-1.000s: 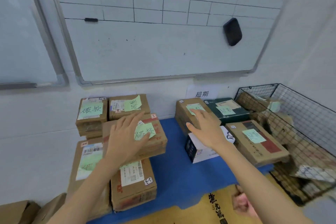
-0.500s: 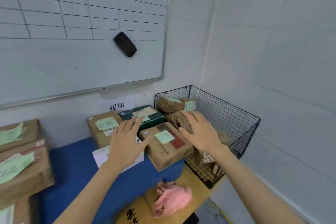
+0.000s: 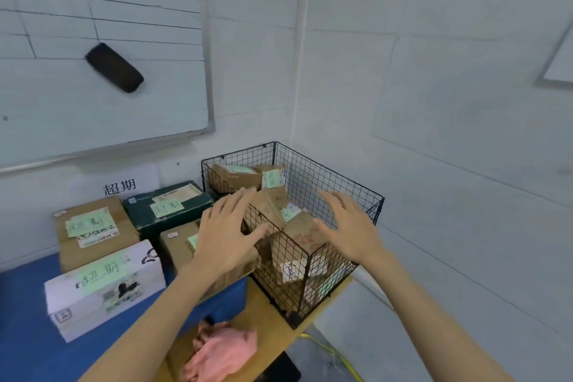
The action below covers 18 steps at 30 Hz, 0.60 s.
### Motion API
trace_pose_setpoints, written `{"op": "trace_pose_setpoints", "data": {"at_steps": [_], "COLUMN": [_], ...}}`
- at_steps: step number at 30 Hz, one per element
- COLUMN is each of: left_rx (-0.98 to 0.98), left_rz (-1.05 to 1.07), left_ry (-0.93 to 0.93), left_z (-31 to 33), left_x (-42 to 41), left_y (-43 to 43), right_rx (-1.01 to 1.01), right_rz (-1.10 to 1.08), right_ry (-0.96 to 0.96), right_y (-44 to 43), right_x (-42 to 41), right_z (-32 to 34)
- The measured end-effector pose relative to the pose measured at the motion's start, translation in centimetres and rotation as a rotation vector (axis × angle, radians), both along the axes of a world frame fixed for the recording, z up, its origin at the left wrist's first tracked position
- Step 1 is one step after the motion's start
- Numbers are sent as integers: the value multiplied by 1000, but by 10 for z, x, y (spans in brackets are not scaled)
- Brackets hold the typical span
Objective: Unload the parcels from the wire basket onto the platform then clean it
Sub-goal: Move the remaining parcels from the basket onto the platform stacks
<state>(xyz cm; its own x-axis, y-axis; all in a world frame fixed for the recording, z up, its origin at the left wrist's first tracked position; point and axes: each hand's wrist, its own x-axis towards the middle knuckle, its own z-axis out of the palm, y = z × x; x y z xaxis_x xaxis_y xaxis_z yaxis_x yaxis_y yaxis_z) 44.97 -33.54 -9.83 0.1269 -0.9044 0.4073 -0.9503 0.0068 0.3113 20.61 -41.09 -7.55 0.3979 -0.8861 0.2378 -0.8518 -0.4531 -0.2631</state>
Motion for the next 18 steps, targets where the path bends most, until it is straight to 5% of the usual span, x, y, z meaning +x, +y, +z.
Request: {"op": "trace_pose_setpoints", "data": {"at_steps": [18], "left_rx": [64], "left_rz": [181], "left_ry": [-67], "left_z": [-1], "left_x": [-16], "left_y": [-175], "right_rx": [72], "right_rz": [249], "right_ry": [-42], "right_y": [-179], "right_x": [-24], "right_z": [0]}}
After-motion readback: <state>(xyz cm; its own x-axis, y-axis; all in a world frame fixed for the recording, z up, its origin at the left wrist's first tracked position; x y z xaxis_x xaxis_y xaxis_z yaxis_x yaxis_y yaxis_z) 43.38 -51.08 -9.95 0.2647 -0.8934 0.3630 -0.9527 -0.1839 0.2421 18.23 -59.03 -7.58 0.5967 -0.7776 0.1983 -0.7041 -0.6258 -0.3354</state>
